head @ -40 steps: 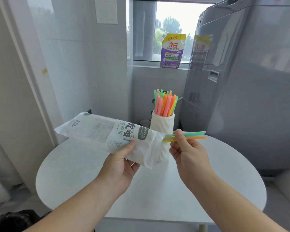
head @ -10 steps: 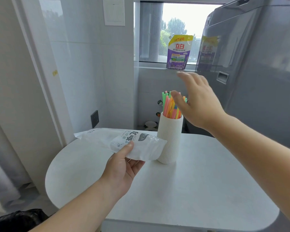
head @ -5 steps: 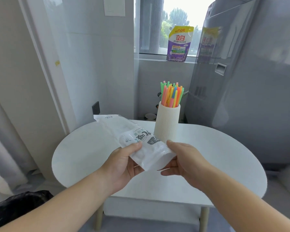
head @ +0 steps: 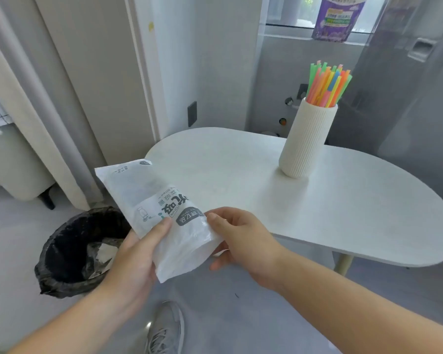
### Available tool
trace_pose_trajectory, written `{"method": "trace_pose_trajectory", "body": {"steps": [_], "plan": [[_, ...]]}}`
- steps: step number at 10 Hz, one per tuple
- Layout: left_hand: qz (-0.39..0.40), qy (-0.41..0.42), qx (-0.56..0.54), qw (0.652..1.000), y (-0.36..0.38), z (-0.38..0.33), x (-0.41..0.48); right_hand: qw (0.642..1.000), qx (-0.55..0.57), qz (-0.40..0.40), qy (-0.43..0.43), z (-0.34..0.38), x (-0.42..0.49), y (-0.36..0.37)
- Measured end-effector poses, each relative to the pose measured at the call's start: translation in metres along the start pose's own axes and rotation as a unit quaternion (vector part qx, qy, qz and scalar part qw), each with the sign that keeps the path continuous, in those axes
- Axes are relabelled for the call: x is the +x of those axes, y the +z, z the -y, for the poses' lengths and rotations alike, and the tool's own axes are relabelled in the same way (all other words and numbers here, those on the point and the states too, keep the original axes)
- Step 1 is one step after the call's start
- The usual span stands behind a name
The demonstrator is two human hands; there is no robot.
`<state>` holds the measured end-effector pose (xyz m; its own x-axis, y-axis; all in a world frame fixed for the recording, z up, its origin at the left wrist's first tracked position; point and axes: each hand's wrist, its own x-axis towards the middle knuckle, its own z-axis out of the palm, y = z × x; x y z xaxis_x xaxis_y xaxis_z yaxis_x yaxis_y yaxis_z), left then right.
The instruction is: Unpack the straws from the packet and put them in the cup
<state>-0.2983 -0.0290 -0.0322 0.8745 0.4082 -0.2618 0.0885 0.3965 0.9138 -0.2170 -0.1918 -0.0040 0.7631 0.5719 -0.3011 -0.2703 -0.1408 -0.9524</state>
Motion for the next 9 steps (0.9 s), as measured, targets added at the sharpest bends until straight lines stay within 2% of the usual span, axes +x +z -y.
{"method": "trace_pose_trajectory", "body": {"steps": [1,2,3,5,7,9], "plan": [[-0.064,-0.006,-0.011,0.998,-0.037,0.010,-0.011,0.999,-0.018,0.038,0.022,-0.019,0.022,0.033],[-0.106,-0.067,-0.032,0.992,-0.068,0.019,-0.005,0.996,-0.045,0.057,0.054,-0.040,0.050,0.064],[-0.148,-0.154,-0.060,0.975,-0.089,0.024,0.009,0.991,-0.077,0.059,0.091,-0.059,0.078,0.088],[-0.200,-0.230,-0.109,0.946,-0.118,0.046,0.026,0.986,-0.105,0.012,0.131,-0.077,0.118,0.109],[-0.168,-0.269,-0.112,0.942,-0.122,0.055,0.031,0.986,-0.036,-0.003,0.162,-0.082,0.124,0.108],[-0.128,-0.313,-0.116,0.934,-0.103,0.064,0.019,0.985,-0.018,-0.023,0.170,-0.088,0.118,0.089]]}}
